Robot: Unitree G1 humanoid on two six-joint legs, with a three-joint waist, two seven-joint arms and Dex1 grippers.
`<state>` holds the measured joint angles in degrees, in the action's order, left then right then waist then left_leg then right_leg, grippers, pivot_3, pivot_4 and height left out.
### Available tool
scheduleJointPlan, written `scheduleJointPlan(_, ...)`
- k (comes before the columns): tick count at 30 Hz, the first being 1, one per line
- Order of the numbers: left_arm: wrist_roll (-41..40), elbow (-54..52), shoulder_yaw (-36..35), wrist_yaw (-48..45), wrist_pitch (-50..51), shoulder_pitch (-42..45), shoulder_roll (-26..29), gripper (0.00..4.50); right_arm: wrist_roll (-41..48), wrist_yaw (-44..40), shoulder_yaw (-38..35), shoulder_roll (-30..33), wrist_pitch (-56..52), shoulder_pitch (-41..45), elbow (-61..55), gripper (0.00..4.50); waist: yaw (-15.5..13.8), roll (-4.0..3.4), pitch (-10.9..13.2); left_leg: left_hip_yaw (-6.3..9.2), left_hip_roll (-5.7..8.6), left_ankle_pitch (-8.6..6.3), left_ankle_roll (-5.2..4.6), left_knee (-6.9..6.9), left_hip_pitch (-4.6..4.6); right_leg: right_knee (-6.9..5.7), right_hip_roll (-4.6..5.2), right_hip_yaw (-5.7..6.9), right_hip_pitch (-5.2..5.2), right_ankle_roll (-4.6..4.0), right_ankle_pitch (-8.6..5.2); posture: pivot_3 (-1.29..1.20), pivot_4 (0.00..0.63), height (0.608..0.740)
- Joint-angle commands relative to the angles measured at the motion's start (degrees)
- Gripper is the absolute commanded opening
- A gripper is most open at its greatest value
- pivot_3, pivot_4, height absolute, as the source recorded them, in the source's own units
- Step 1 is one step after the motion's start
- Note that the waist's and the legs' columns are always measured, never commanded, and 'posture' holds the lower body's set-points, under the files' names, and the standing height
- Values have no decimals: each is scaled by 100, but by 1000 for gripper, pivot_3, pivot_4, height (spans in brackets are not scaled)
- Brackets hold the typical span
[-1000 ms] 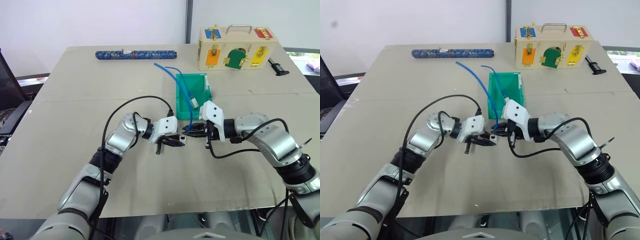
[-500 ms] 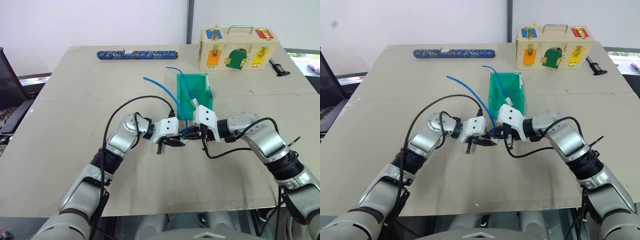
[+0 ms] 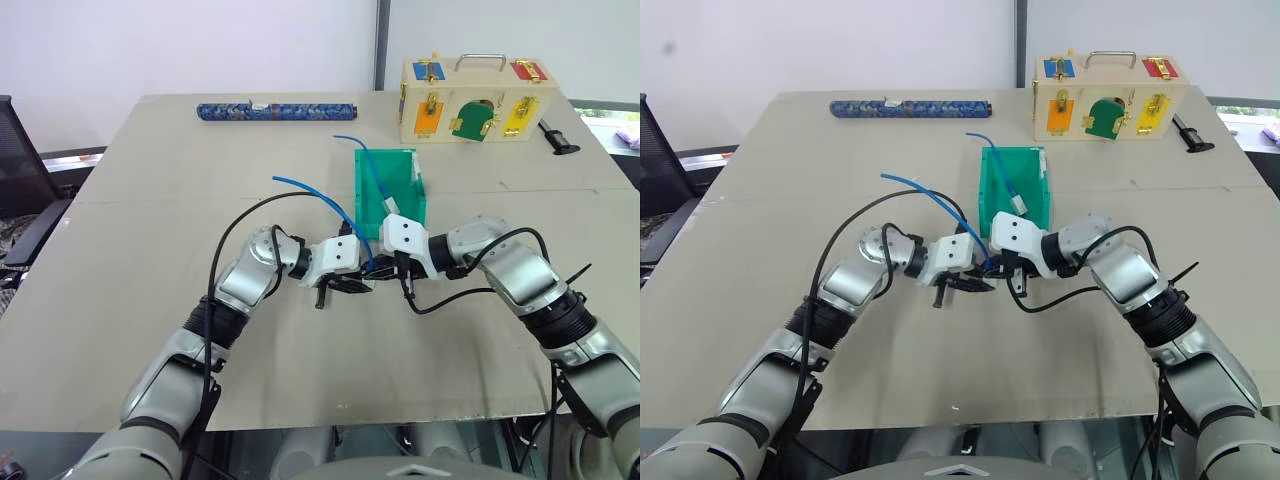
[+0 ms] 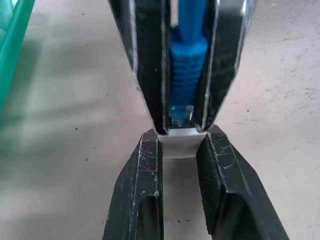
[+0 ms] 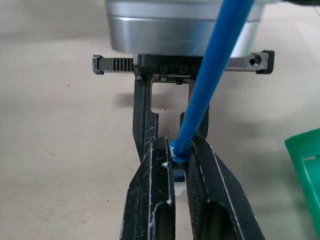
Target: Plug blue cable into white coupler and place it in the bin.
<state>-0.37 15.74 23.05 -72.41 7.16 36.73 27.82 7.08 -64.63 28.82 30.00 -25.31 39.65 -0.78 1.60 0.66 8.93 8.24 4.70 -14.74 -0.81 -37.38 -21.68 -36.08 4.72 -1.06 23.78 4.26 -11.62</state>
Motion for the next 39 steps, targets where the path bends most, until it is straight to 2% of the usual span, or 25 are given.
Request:
scheduleJointPlan(1,-46,-296,-12,36,61,-64,-58,364,-422,-160,562,5,-38,-327,422,0,0,0,-22,1,0,0,0,0,2,0,0,0,-2,0,0,0,150,740)
scheduleJointPlan(4,-61,-409,-41,85,136,-134,-49,364,-240,175,-1,-304,225,-162,636,0,13,8,-37,1,0,-1,-1,0,10,0,-2,0,-10,0,0,0,150,740)
scheduleJointPlan(7,-91,-501,-81,104,218,-188,-25,364,263,208,-690,-450,243,-151,289,1063,32,6,-33,3,-1,-2,-4,0,12,-2,-4,0,-11,0,0,0,150,740)
scheduleJointPlan(9,-131,-589,-134,128,323,-226,-8,364,605,262,-1130,-416,86,-258,-174,2097,30,6,-32,3,-2,0,-2,-1,3,-14,-2,-5,3,-1,0,0,150,740)
scheduleJointPlan(12,-243,-769,-237,132,574,-299,31,364,1321,408,-1846,-325,-362,-586,-1062,3327,20,5,-31,9,-1,8,13,-1,-16,-18,1,-4,23,-1,0,0,150,740)
scheduleJointPlan(14,-350,-920,-340,198,793,-358,49,364,1643,576,-2260,-207,-562,-934,-1681,3327,11,6,-31,10,-1,8,13,1,-20,-14,3,-3,25,-1,-1,0,150,740)
scheduleJointPlan(17,-496,-1174,-564,465,1424,-371,29,364,1644,1022,-2634,-71,-477,-1662,-2516,3327,-35,6,-31,10,-1,4,6,7,-26,1,6,-1,25,0,-1,0,150,740)
scheduleJointPlan(21,-1256,-1632,-1242,1009,3394,-8,-217,364,792,2304,-2828,-230,-96,-2822,-3460,3327,-80,9,-26,4,1,-2,-4,8,-26,1,6,-2,25,2,-2,0,150,740)
scheduleJointPlan(24,-1948,-1782,-1911,1401,4960,547,-395,364,310,3444,-3038,-685,-243,-3837,-4259,3327,-143,16,-20,23,1,-6,-10,2,-29,-12,5,17,23,6,-5,0,150,740)
scheduleJointPlan(27,-2188,-1480,-2170,1781,5665,1165,-523,364,18,3994,-2861,-936,-440,-4457,-4746,3327,-101,15,-19,12,4,-1,-1,-4,-17,-29,5,2,21,24,-16,0,150,740)
scheduleJointPlan(31,-1871,154,-2148,2607,5696,2345,-1075,364,-209,4445,-2676,-1109,-601,-4898,-5122,3327,-98,17,-20,10,4,1,0,-5,9,-26,-2,2,-5,33,-21,0,150,740)
scheduleJointPlan(37,-1263,2955,-2004,3312,4279,3673,-1805,364,-314,4624,-2618,-1082,-606,-5076,-5243,3327,-89,22,-16,8,13,16,26,-4,-6,-20,-4,1,8,29,-19,0,150,740)
scheduleJointPlan(38,-1247,3218,-2006,3246,4203,3833,-1852,1399,-308,4641,-2629,-1082,-618,-5092,-5278,3407,-71,22,-16,4,14,16,26,-3,-7,-19,-4,-1,11,26,-17,0,150,740)
scheduleJointPlan(39,-1225,3433,-2025,3243,4114,3976,-1891,1690,-298,4650,-2643,-1078,-631,-5107,-5309,3407,-62,22,-16,-1,13,16,26,-1,-7,-17,-4,-6,13,22,-15,0,150,740)
